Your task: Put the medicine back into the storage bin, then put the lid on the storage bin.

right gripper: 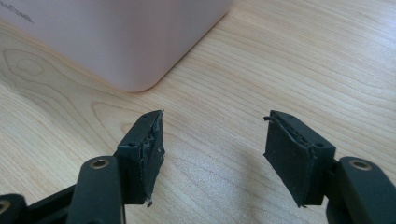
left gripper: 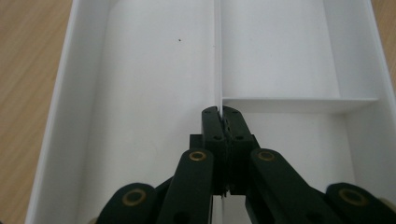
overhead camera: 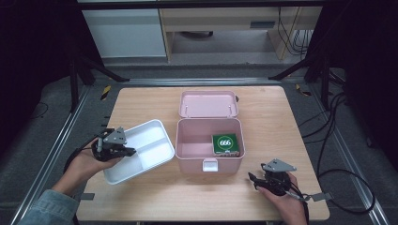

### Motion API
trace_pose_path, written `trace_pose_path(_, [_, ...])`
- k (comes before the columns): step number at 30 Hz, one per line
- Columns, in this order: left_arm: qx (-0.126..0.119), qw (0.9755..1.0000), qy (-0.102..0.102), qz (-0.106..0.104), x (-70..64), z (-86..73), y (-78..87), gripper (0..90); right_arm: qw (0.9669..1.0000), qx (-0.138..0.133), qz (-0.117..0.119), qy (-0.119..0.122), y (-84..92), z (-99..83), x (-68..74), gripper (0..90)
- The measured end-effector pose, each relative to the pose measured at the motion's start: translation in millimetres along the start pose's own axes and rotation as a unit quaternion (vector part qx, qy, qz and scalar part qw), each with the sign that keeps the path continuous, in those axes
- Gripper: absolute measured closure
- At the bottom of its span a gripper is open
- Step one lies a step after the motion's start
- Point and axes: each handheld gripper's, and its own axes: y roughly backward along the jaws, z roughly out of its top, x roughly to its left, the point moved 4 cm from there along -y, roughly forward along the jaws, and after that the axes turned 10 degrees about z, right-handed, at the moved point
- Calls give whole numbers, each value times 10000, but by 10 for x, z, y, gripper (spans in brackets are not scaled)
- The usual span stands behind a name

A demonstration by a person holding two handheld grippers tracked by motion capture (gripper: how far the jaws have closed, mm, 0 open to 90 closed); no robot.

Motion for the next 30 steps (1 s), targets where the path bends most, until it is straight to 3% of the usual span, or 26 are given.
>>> trace_pose_path(5, [-66,9999,-88,107,78,151,109,894,10000,3,4,-17,-4,-4,-4,374])
trace_pose_path(12, [-206,9992,-291,188,193,498,271,894,10000,-35,-8,-43,14,5,-14,374])
trace_pose_path(25, [-389,9984,-403,122,299,841,334,894,9999,-30,41,-134,-8,2,-19,375])
trace_pose_path(30, [-386,9976,-561,129,373,1076,298,894,9996,-100,75,-268,9,-2,-55,374])
